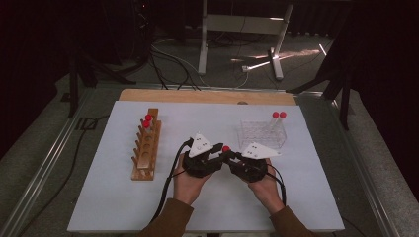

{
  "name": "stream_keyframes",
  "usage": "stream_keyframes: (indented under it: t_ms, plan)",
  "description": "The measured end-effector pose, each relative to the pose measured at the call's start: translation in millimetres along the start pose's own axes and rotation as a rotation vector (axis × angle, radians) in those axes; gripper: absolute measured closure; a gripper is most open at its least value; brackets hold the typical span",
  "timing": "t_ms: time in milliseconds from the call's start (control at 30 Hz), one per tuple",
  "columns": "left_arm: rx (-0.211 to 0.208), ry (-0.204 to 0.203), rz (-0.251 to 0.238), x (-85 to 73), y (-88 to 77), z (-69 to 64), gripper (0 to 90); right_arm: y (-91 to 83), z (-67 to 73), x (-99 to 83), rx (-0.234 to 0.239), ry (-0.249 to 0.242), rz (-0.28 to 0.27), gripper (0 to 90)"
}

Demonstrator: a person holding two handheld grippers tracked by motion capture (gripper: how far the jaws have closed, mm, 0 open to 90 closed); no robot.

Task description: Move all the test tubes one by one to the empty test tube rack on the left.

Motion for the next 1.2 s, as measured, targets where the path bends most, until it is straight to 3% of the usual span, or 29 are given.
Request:
stream_keyframes:
  t_ms: [200,367,467,633,833,1200]
  plan:
    - [0.007,0.002,-0.006,0.7,-1.0,0.7,70.5,0.1,0.6,0.1,0.008,-0.001,0.000,72.5]
    - [0.039,-0.028,-0.015,3.4,-3.4,8.7,71.0,0.1,-3.6,-0.6,0.041,0.016,0.010,49.2]
    - [0.057,-0.036,-0.023,4.9,-6.6,14.0,71.1,-3.2,-10.3,-0.8,0.026,0.028,0.006,32.2]
    - [0.087,-0.061,-0.050,10.4,-14.7,26.2,71.0,-11.0,-23.0,-0.9,-0.003,0.046,0.000,14.1]
    - [0.129,-0.077,-0.076,19.0,-25.9,43.2,71.1,-21.3,-35.8,-2.9,-0.035,0.046,0.010,2.2]
    - [0.223,-0.102,-0.108,28.1,-51.1,83.4,71.0,-40.8,-50.2,-0.1,-0.075,0.063,-0.034,0.0]
Point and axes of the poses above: each handheld gripper's, and its own axes: y roughly forward along the jaws, x roughly out of its top, z roughly to its left, the point moved 6 cm from there along y, roughly forward along the jaws, and after that the axes turned 8 degrees about x, right-handed, at the moved point
